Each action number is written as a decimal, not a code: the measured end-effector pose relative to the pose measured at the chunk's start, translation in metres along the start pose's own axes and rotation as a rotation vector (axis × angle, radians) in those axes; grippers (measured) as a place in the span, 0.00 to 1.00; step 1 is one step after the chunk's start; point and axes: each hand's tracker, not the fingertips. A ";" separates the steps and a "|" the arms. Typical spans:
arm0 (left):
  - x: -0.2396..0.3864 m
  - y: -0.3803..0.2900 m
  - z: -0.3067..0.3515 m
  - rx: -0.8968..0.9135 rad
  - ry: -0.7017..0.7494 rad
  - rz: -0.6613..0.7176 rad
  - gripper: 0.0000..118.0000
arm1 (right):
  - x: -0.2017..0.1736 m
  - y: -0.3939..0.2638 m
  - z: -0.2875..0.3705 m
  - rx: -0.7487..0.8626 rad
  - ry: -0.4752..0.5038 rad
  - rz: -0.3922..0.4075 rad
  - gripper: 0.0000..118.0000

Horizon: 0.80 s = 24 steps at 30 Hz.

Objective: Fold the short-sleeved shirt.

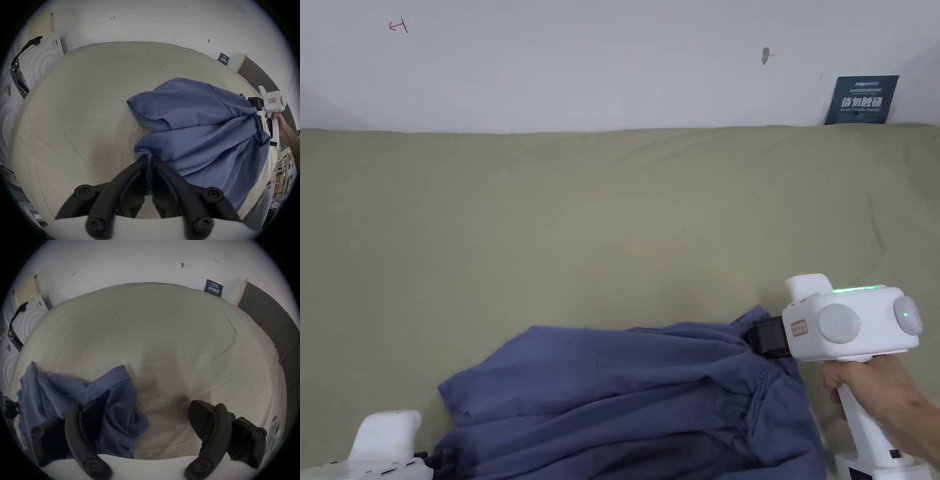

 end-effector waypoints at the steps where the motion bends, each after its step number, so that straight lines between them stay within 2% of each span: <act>1: 0.000 0.001 0.000 0.000 0.000 0.000 0.05 | -0.002 0.003 0.006 -0.011 0.026 -0.002 0.50; 2: -0.002 0.003 0.001 -0.004 0.000 0.006 0.05 | -0.002 0.004 0.013 -0.005 0.040 0.004 0.08; 4: -0.007 0.004 0.005 -0.011 -0.008 0.025 0.05 | -0.004 0.005 0.030 0.017 0.054 0.026 0.06; 5: -0.010 0.005 0.008 -0.014 -0.016 0.046 0.05 | -0.004 0.009 0.039 0.024 0.039 0.012 0.06; 7: -0.017 0.004 0.018 -0.009 -0.027 0.083 0.05 | 0.004 0.012 0.064 0.046 0.090 -0.028 0.06; 10: -0.029 0.009 0.049 0.037 -0.007 0.102 0.05 | 0.018 0.012 0.122 0.139 0.100 -0.036 0.06; 15: -0.035 0.026 0.123 0.167 0.073 0.059 0.05 | 0.053 0.014 0.224 0.274 0.140 -0.097 0.06; 19: -0.038 0.053 0.185 0.274 0.187 0.006 0.05 | 0.073 0.007 0.304 0.394 0.124 -0.133 0.06; 24: -0.041 0.093 0.257 0.377 0.234 0.008 0.05 | 0.097 0.004 0.386 0.494 0.125 -0.173 0.06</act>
